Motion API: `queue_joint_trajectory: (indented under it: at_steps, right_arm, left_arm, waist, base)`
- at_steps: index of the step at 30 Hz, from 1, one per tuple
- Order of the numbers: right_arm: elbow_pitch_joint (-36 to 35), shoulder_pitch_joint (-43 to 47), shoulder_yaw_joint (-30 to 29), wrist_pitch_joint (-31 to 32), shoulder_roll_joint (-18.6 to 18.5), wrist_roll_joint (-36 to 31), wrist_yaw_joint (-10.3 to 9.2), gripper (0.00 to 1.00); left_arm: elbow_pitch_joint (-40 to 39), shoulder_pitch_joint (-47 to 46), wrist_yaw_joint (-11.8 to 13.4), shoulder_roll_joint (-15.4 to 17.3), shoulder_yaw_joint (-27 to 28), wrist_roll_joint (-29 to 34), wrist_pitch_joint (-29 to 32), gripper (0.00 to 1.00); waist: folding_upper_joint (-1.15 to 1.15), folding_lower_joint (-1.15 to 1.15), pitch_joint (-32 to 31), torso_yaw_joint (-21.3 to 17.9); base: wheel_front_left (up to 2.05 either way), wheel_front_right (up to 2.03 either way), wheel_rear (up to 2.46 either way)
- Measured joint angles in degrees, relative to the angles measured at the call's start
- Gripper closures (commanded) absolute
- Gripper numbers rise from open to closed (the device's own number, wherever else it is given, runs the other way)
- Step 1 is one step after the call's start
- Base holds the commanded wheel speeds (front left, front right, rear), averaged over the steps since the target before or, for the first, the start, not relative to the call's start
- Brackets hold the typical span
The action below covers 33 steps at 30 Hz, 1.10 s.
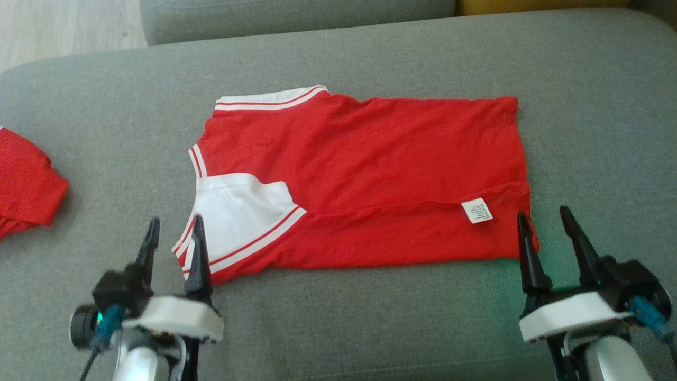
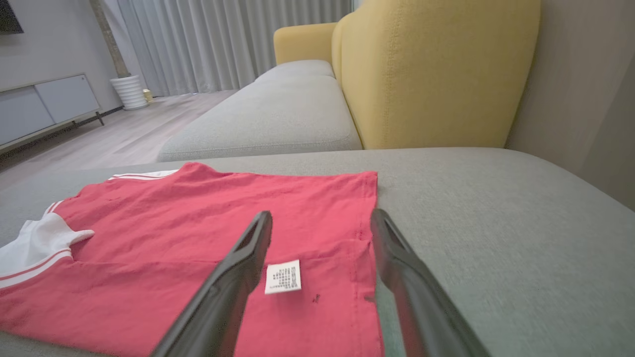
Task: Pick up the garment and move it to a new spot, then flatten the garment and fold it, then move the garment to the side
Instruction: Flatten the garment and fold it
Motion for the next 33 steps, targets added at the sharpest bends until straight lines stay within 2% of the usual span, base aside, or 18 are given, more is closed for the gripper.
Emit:
queue_joint_trajectory:
  at_steps: [5,20,26,33]
  right_arm:
    - [-2.45,3.25,-0.55,1.64,0.80,-0.22,0.00,0.00]
    - [-3.04,4.20,-1.16,3.64,1.72,0.19,0.00,0.00]
    - [4.78,0.88,-2.12,6.25,1.97,1.45,0.00,0.00]
    - [12.54,-2.95,-4.32,10.12,1.98,2.15,0.00,0.00]
  left_arm:
    - [-0.31,3.82,0.40,-0.02,-0.08,0.00,0.00,0.00]
    - [3.85,3.39,-0.38,-0.01,-0.52,-1.46,0.87,0.00]
    - [12.93,-0.72,-2.15,-0.16,-0.34,-4.83,4.32,0.00]
    - [18.74,-5.09,-4.20,-0.56,0.22,-8.84,6.13,0.00]
  waist:
    - [0.00,0.00,-1.10,-0.04]
    - [0.00,0.00,-1.27,-0.19]
    - [0.00,0.00,0.80,-0.40]
    - [0.00,0.00,3.42,-0.17]
  base:
    - [0.00,0.00,0.00]
    - [0.00,0.00,0.00]
    - [0.00,0.00,0.00]
    - [0.00,0.00,0.00]
